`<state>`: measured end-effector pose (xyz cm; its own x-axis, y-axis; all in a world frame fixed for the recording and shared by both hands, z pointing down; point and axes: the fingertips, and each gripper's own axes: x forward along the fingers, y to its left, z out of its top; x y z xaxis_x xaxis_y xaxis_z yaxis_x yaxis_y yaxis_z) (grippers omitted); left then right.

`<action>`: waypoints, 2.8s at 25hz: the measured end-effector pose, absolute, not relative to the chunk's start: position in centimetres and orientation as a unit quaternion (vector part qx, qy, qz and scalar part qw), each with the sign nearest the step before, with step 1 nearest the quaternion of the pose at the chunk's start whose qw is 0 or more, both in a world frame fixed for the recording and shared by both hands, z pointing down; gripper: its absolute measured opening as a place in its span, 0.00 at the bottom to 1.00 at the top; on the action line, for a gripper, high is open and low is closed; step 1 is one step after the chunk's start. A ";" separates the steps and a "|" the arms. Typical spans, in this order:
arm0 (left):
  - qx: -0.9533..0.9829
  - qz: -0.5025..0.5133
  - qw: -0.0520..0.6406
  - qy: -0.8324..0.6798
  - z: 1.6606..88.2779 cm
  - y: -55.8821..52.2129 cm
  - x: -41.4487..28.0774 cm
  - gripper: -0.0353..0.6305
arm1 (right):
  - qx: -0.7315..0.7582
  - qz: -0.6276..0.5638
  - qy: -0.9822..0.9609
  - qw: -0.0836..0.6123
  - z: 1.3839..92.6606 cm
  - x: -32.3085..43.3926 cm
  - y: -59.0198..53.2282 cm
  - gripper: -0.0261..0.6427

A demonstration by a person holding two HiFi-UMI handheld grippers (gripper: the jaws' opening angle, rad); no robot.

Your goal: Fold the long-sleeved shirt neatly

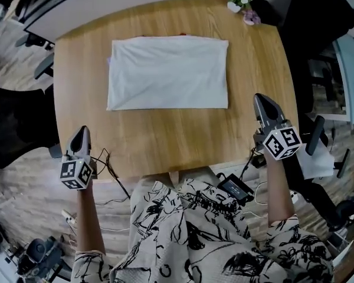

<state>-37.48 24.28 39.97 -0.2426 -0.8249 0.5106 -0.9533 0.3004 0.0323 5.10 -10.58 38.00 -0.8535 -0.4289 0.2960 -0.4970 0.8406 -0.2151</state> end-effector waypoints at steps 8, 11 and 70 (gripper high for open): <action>0.562 -0.020 0.071 -0.824 25.9 28.1 -35.9 0.06 | 0.317 0.009 -0.949 0.004 25.4 8.8 -6.3 0.05; 0.580 -0.071 0.029 -0.811 21.2 30.5 -34.6 0.06 | 0.359 0.001 -0.933 -0.030 21.7 11.4 -4.2 0.05; 0.495 0.005 -0.036 -0.868 19.3 47.2 -27.3 0.06 | 0.441 -0.015 -0.896 -0.045 18.8 24.0 14.1 0.05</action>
<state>-27.29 47.22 19.35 -0.5077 -0.8596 -0.0580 -0.8589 0.5103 -0.0440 23.96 14.14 18.82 -0.6061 -0.7898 -0.0942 -0.7925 0.6098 -0.0139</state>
